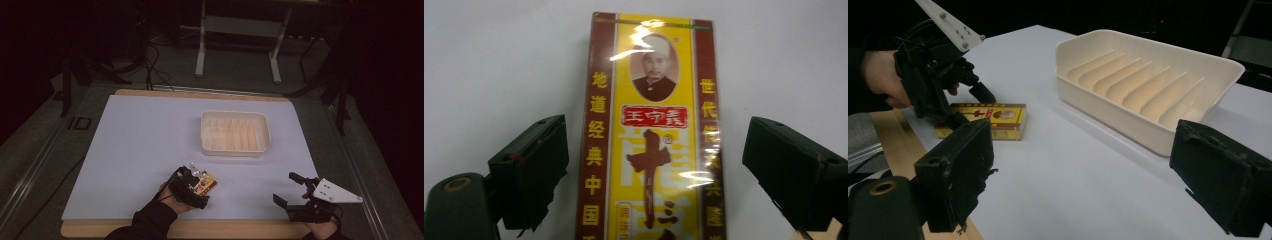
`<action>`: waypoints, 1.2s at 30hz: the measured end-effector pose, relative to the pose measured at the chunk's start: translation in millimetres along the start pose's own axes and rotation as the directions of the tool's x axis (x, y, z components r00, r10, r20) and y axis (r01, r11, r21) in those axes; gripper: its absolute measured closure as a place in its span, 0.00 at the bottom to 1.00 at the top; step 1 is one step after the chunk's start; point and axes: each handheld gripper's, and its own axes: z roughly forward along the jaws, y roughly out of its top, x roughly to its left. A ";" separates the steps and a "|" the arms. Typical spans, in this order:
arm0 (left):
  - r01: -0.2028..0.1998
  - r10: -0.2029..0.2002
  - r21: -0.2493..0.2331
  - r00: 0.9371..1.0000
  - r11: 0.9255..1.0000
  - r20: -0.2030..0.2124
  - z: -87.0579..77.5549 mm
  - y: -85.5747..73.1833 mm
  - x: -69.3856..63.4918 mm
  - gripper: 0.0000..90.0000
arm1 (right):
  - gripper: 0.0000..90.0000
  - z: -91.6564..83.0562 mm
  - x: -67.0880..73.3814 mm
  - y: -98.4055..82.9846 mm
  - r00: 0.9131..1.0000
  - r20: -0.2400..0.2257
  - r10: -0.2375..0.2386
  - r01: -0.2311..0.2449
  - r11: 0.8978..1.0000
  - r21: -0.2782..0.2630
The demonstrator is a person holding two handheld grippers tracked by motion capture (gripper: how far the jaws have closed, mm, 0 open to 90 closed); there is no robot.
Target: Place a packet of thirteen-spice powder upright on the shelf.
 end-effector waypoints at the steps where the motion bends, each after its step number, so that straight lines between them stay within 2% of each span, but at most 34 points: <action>1: -0.007 0.007 0.006 1.000 1.000 0.003 0.6 0.3 0.3 0.17 | 0.11 -0.3 0.3 0.1 1.000 0.000 0.000 0.000 1.000 0.001; 2: -0.014 0.014 0.026 1.000 1.000 0.010 1.9 1.0 -0.1 0.18 | 0.11 -0.3 0.5 0.2 1.000 0.000 -0.001 0.001 1.000 0.001; 6: -0.028 0.028 0.048 1.000 0.998 0.002 3.5 1.9 -0.9 0.24 | 0.11 -0.1 0.3 0.1 1.000 -0.003 -0.001 0.001 1.000 0.002; 7: -0.036 0.037 0.056 0.999 0.998 -0.014 2.9 2.6 -1.0 0.27 | 0.11 -0.2 0.5 0.1 1.000 -0.002 -0.002 0.002 1.000 0.002; 11: -0.059 0.061 0.065 0.997 0.996 -0.037 2.9 2.7 -2.8 0.33 | 0.12 -0.4 0.5 0.2 1.000 0.000 -0.002 0.002 1.000 0.002; 12: -0.065 0.068 0.065 0.997 0.996 -0.038 2.8 3.0 -3.5 0.35 | 0.12 -0.3 0.4 0.2 1.000 -0.001 -0.002 0.002 1.000 0.002; 16: -0.082 0.084 0.062 0.996 0.995 -0.026 2.1 2.8 -3.0 0.36 | 0.15 -0.6 0.7 0.3 1.000 -0.002 0.000 0.000 1.000 0.000; 22: -0.082 0.083 0.044 0.996 0.996 -0.026 0.2 1.4 -1.0 0.36 | 0.15 -1.3 -0.5 0.4 1.000 0.005 0.000 0.000 1.000 -0.007; 23: -0.078 0.078 0.024 0.997 0.997 -0.022 -2.5 1.5 -0.1 0.37 | 0.14 -1.8 -0.2 0.7 1.000 0.012 0.001 -0.001 1.000 -0.013; 24: -0.065 0.065 -0.011 0.998 0.998 0.003 -6.3 2.0 0.1 0.37 | 0.14 -2.7 0.1 1.1 1.000 0.020 0.003 -0.003 1.000 -0.021; 29: -0.065 0.067 -0.057 0.997 0.996 0.025 -13.5 4.9 -3.1 0.37 | 0.14 -4.4 -0.4 2.0 1.000 0.020 0.016 -0.015 0.999 -0.030; 31: -0.069 0.073 -0.100 0.997 0.993 0.039 -18.7 6.6 -5.5 0.37 | 0.14 -3.6 -0.5 1.9 1.000 0.022 0.015 -0.014 0.999 -0.028; 34: -0.074 0.079 -0.107 0.996 0.992 0.044 -20.2 7.2 -5.9 0.37 | 0.14 -3.5 -0.2 2.0 1.000 0.024 0.012 -0.012 1.000 -0.028; 36: -0.075 0.083 -0.142 0.995 0.987 0.054 -22.8 7.3 -7.6 0.37 | 0.14 -3.3 -0.4 2.0 1.000 0.022 0.016 -0.016 1.000 -0.026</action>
